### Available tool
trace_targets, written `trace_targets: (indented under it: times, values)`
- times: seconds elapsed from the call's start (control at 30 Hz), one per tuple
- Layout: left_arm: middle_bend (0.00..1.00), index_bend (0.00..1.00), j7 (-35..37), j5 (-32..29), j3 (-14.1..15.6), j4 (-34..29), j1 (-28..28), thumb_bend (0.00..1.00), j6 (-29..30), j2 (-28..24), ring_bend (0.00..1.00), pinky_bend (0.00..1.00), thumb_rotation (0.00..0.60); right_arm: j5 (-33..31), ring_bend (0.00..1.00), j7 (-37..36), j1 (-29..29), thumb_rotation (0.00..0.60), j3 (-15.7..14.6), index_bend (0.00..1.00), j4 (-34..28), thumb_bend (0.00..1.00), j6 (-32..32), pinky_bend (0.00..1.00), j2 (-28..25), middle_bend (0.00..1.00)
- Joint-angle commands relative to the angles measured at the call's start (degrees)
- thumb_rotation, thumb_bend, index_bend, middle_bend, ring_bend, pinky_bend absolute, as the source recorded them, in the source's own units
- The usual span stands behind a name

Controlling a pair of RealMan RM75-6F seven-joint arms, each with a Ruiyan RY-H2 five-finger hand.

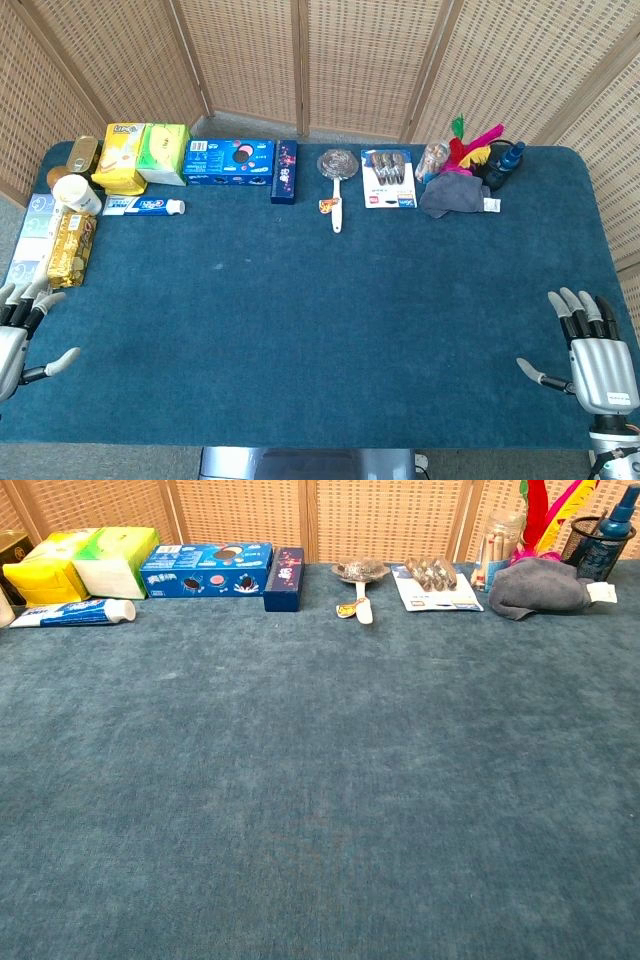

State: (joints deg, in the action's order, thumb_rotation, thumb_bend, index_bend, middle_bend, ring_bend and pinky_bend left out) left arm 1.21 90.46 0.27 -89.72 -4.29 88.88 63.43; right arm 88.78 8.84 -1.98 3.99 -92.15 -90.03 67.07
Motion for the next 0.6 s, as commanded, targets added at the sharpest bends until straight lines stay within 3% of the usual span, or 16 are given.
trace_targets:
  times: [0.03,0.5,0.6]
  values:
    - [0.0,0.17,0.08,-0.07,-0.06,-0.04,0.07,0.0,0.01,-0.06,0.0,0.0,0.0,-0.01,0.0,0.02,0.0,0.335,-0.04,0.0,-0.01,0.0,0.06,0.03,0.01,0.0]
    - [0.01,0.17,1.96,1.49,-0.67,1.82,-0.69,0.0,0.22,0.51,0.0,0.0,0.0,-0.17,0.0,-0.45,0.2,0.338,0.09,0.0,-0.31,0.0,-0.25,0.03,-0.27,0.0]
    - [0.16,0.22,3.02,2.05,-1.56,4.01,-1.56,0.0,0.56,1.93,0.1,0.0,0.0,-0.54,0.0,-0.48,0.07,0.341,0.2,0.0,-0.29,0.0,0.13,0.03,-0.26,0.0]
